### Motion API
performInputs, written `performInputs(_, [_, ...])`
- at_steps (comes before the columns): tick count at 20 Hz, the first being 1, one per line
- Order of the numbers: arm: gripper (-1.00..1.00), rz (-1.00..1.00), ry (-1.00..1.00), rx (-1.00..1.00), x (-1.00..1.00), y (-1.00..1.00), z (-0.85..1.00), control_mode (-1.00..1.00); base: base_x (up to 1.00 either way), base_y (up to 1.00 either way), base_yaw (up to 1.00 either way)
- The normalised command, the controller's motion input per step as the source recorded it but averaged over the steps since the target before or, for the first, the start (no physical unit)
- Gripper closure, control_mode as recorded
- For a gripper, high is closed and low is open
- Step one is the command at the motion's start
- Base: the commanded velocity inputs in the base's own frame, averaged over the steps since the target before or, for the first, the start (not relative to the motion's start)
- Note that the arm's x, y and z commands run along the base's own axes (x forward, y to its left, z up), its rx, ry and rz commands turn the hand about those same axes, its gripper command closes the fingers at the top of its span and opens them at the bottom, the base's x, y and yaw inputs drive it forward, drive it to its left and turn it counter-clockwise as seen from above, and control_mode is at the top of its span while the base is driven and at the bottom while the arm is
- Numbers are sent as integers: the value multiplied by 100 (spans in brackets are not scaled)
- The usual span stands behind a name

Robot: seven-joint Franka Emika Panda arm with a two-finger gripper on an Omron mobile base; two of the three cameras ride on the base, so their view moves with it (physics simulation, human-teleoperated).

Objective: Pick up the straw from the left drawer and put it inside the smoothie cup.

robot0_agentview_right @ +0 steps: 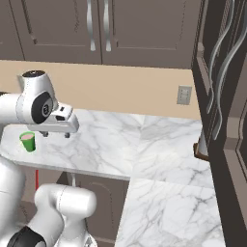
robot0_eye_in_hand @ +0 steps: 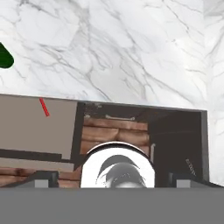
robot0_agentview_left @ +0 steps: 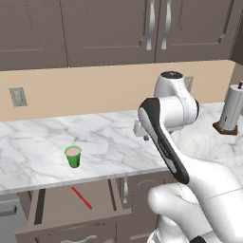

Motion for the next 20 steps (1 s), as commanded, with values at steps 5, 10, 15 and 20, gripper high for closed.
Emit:
performInputs(5, [-100,9,16,-5,-64,86,-100,-100,0,0,0])
performInputs(10, [-100,2,31,0,13,94,-81,-100,0,0,0])
performInputs(15, [-100,0,14,0,51,77,-64,-100,0,0,0])
performInputs(20, [-100,0,13,-1,34,53,-60,-100,0,0,0])
